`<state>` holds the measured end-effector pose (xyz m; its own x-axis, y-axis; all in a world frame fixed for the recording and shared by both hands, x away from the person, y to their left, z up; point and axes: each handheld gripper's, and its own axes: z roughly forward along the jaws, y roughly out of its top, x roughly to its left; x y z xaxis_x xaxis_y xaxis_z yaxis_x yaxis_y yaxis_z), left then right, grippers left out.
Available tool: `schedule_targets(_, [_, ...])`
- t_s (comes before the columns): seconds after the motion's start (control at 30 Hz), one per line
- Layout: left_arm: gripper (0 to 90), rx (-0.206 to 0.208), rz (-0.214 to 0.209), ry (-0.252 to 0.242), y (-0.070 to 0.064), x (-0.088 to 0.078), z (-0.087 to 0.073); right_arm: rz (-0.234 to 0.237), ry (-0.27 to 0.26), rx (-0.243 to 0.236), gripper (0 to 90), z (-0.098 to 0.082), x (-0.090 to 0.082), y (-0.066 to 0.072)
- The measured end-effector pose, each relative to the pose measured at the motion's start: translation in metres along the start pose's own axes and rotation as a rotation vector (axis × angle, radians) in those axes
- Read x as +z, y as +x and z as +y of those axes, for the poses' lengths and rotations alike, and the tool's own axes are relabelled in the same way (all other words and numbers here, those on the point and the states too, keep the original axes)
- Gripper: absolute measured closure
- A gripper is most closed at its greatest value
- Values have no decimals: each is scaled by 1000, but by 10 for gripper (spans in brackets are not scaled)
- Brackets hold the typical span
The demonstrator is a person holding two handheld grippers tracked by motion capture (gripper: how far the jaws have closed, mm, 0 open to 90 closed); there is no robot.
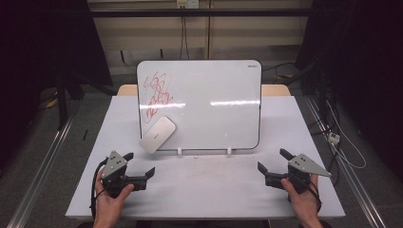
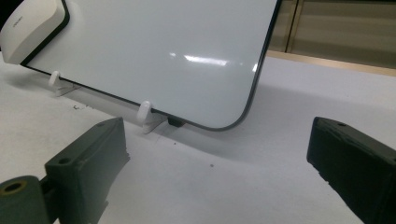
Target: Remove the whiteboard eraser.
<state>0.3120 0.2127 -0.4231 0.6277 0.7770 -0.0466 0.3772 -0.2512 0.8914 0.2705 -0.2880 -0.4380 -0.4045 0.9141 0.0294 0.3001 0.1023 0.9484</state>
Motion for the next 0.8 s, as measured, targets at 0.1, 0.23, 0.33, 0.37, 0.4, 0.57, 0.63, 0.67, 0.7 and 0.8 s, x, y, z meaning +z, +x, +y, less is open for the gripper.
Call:
schedule_targets(0.1, [62, 3, 23, 8, 0, 0, 2, 6, -2, 5, 48, 0, 2, 0])
schedule_targets(0.23, [62, 4, 10, 15, 3, 2, 5, 14, 6, 4, 49, 0, 1, 1])
schedule_targets(0.33, [62, 2, 9, 19, 3, 3, 5, 19, 7, 3, 49, 0, 1, 2])
schedule_targets(0.37, [66, 1, 3, 23, 3, 3, 5, 23, 7, 2, 49, 0, 1, 2])
schedule_targets(0.4, [70, 5, 8, 35, 3, 3, 6, 23, 7, 2, 49, 0, 1, 2])
schedule_targets(0.57, [69, -7, 16, 41, 4, 6, 11, 27, 12, 1, 49, 0, 4, 2])
schedule_targets(0.63, [69, 23, 24, 58, 4, 7, 14, 27, 13, 3, 49, 0, 4, 2])
schedule_targets(0.67, [68, 29, 19, 66, 4, 9, 16, 27, 15, 5, 49, -1, 3, 2])
schedule_targets(0.7, [67, 45, -2, 69, 4, 11, 17, 28, 15, 5, 49, -1, 4, 3])
schedule_targets(0.8, [65, 52, -18, 79, 4, 14, 18, 31, 15, 5, 49, -1, 4, 4])
